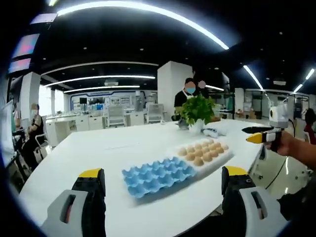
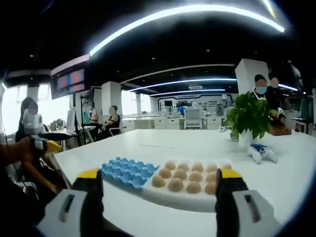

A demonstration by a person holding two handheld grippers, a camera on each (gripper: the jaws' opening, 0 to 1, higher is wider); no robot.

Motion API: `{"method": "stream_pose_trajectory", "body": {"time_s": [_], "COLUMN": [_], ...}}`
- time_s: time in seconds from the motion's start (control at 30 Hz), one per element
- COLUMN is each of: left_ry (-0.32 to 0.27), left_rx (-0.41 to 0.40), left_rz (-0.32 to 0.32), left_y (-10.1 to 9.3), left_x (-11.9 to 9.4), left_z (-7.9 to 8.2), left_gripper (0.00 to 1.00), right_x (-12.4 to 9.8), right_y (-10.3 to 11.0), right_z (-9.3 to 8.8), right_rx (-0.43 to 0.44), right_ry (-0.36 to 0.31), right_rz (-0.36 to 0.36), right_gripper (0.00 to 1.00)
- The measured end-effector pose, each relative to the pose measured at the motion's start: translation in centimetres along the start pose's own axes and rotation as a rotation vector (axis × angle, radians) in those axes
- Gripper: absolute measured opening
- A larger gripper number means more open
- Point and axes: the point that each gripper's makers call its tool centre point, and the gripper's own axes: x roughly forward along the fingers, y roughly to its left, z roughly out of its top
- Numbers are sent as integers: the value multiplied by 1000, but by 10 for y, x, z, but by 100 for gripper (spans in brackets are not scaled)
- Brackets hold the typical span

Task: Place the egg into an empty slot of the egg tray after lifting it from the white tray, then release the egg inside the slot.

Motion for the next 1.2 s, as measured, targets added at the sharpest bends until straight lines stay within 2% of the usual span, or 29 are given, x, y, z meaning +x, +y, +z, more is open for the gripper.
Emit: {"method": "stream_pose_trajectory", "body": {"time_s": [0.07,0.1,0.23,0.33,0.5,0.63,0.83,1.07,1.2], "left_ry": [-9,8,18,26,28,49,61,54,60], "left_rx": [-47,-69,-56,-66,-97,-66,6,-10,6], "left_rz": [-11,-28,-20,-32,-46,-61,-47,-42,-28], "left_y": [0,-2,-1,0,-3,-6,-6,-3,0], "left_x": [2,2,2,1,1,3,3,6,7], "left_z": [-2,-5,-11,-15,-21,-25,-28,-30,-30], "left_gripper": [100,100,100,100,100,100,100,100,100], "right_x": [1,1,-1,-3,-8,-11,-9,5,15], "right_y": [0,0,0,2,3,1,5,13,10], "right_z": [-1,-1,2,-1,-9,-7,-11,-15,-15], "right_rx": [-6,-34,-54,-15,-30,-14,-11,-32,-61], "right_ry": [9,27,23,18,48,34,49,68,87], "right_rz": [13,10,9,14,-1,-11,9,47,49], "right_gripper": [97,98,98,98,98,97,96,95,94]}}
